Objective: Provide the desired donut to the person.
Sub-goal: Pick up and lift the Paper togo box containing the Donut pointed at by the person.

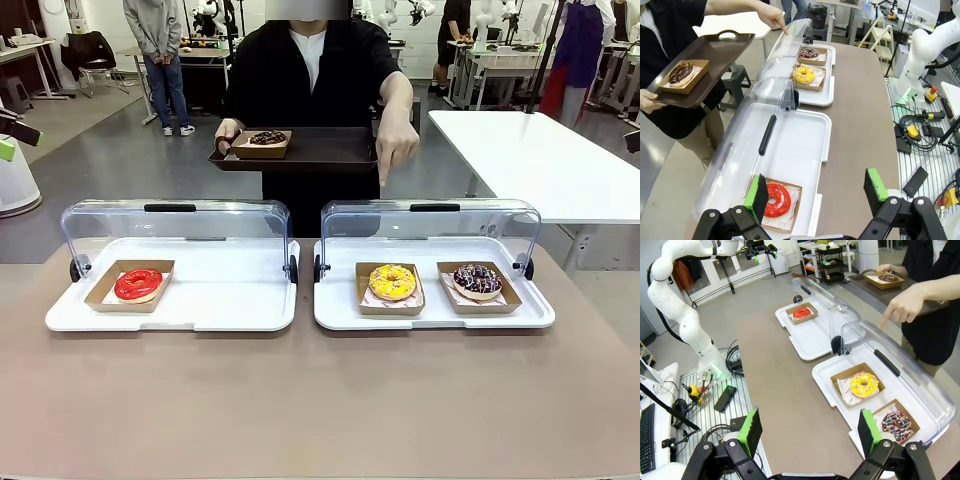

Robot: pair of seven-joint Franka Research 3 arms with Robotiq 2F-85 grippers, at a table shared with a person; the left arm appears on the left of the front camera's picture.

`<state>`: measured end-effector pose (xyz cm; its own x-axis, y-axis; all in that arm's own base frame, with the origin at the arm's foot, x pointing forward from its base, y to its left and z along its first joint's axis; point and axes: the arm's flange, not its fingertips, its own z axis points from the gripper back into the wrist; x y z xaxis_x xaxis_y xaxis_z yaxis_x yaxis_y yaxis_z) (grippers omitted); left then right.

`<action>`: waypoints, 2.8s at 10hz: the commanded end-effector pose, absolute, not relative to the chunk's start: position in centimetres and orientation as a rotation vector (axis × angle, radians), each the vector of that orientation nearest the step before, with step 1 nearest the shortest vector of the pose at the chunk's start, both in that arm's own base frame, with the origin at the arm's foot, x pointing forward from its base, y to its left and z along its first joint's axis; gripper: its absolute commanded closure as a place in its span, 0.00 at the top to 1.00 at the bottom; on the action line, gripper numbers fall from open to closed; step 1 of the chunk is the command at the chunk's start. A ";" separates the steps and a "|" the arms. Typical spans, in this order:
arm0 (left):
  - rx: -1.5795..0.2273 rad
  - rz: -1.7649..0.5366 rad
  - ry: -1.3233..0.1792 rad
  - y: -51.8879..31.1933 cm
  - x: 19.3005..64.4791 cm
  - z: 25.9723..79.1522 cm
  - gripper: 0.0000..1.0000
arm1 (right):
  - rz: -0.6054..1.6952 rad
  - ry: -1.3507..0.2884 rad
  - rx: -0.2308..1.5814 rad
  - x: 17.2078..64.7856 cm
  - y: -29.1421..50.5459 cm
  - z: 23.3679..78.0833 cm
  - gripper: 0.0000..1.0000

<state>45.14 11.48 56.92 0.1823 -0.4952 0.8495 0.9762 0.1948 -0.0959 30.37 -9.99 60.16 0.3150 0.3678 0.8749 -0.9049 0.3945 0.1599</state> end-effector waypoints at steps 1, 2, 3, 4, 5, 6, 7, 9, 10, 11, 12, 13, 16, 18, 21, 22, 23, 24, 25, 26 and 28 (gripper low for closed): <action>-0.770 -1.185 -0.782 11.5 44.9 56.9 1.00 | 0.961 -0.886 0.760 30.6 -9.9 60.3 1.00; -0.770 -1.185 -0.782 11.5 44.9 56.9 1.00 | 0.961 -0.886 0.760 30.6 -9.9 60.3 1.00; -0.770 -1.185 -0.782 11.5 44.9 56.9 1.00 | 0.961 -0.886 0.760 30.6 -9.9 60.3 1.00; -0.770 -1.185 -0.782 11.5 44.9 56.9 1.00 | 0.950 -0.867 0.748 30.4 -10.0 60.2 1.00; -0.770 -1.185 -0.782 11.5 44.9 56.9 1.00 | 0.994 -0.847 0.732 30.6 -9.5 60.8 1.00; -0.770 -1.185 -0.782 11.5 44.9 56.9 1.00 | 1.025 -0.815 0.706 31.1 -8.4 61.7 1.00; -0.770 -1.185 -0.782 11.5 44.9 56.9 1.00 | 1.087 -0.757 0.675 31.6 -6.9 62.6 1.00; -0.770 -1.185 -0.782 11.5 44.9 56.9 1.00 | 1.176 -0.590 0.563 33.3 -1.7 64.6 1.00; -0.770 -1.185 -0.782 11.5 44.9 56.9 1.00 | 1.217 -0.508 0.500 34.1 0.8 65.0 1.00; -0.770 -1.185 -0.782 11.5 44.9 56.9 1.00 | 1.254 -0.425 0.441 34.8 3.2 64.9 1.00; -0.770 -1.185 -0.782 11.5 44.9 56.9 1.00 | 1.294 -0.358 0.371 35.3 5.4 64.3 1.00; -0.770 -1.185 -0.782 11.5 44.9 56.9 1.00 | 1.320 -0.302 0.310 35.6 7.6 63.2 1.00; -0.770 -1.185 -0.782 11.5 44.9 56.9 1.00 | 1.386 -0.279 0.186 36.5 13.3 59.1 1.00; -0.770 -1.185 -0.782 11.5 44.9 56.9 1.00 | 1.429 -0.344 0.167 37.1 15.1 55.5 1.00; -0.770 -1.185 -0.782 11.5 44.9 56.9 1.00 | 1.458 -0.336 0.125 38.1 16.6 49.8 1.00; -0.770 -1.185 -0.782 11.5 44.9 56.9 1.00 | 1.472 -0.337 0.090 38.4 17.0 48.2 1.00; -0.770 -1.185 -0.782 11.5 44.9 56.9 1.00 | 1.476 -0.321 0.097 38.9 17.1 47.0 1.00; -0.770 -1.185 -0.782 11.5 44.9 56.9 1.00 | 1.463 -0.317 0.126 39.2 17.0 46.2 1.00; -0.770 -1.185 -0.782 11.5 44.9 56.9 1.00 | 1.454 -0.319 0.156 39.3 16.5 46.0 1.00; -0.770 -1.185 -0.782 11.5 44.9 56.9 1.00 | 1.448 -0.355 0.192 39.3 15.8 46.3 1.00; -0.770 -1.185 -0.782 11.5 44.9 56.9 1.00 | 1.448 -0.300 0.135 39.0 17.1 46.0 1.00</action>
<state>45.14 11.48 56.86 0.1836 -0.4950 0.8493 0.9760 0.1950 -0.0973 39.24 16.44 46.02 0.1003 0.9505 0.2941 -0.9879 0.1303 -0.0843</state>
